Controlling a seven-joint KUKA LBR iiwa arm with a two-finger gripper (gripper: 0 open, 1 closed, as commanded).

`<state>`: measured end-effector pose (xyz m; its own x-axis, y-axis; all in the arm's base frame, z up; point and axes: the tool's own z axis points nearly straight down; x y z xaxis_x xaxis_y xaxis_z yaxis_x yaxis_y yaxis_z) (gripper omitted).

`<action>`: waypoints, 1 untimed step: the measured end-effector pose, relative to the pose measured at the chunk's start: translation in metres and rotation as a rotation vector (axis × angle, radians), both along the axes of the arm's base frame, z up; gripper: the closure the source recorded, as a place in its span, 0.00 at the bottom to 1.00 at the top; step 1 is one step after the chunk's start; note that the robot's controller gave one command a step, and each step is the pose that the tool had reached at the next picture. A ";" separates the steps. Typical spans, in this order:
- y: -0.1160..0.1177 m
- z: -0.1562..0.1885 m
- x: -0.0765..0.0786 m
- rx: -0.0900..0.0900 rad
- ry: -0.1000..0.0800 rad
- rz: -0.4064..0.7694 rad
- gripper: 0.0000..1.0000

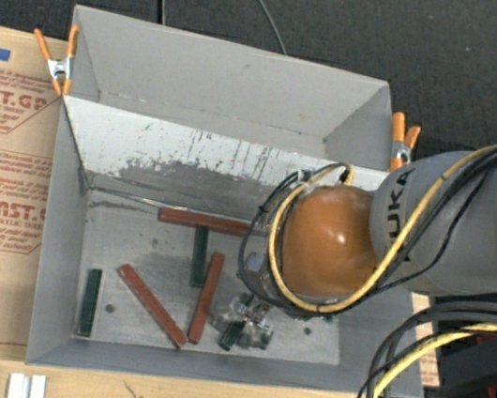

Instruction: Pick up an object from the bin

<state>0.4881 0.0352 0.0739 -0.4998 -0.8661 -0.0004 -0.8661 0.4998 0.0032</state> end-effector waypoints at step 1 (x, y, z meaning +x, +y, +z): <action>0.000 0.000 0.000 0.000 0.000 0.000 1.00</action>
Offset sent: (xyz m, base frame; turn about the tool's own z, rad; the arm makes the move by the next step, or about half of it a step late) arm 0.0034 -0.0084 0.1566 0.0523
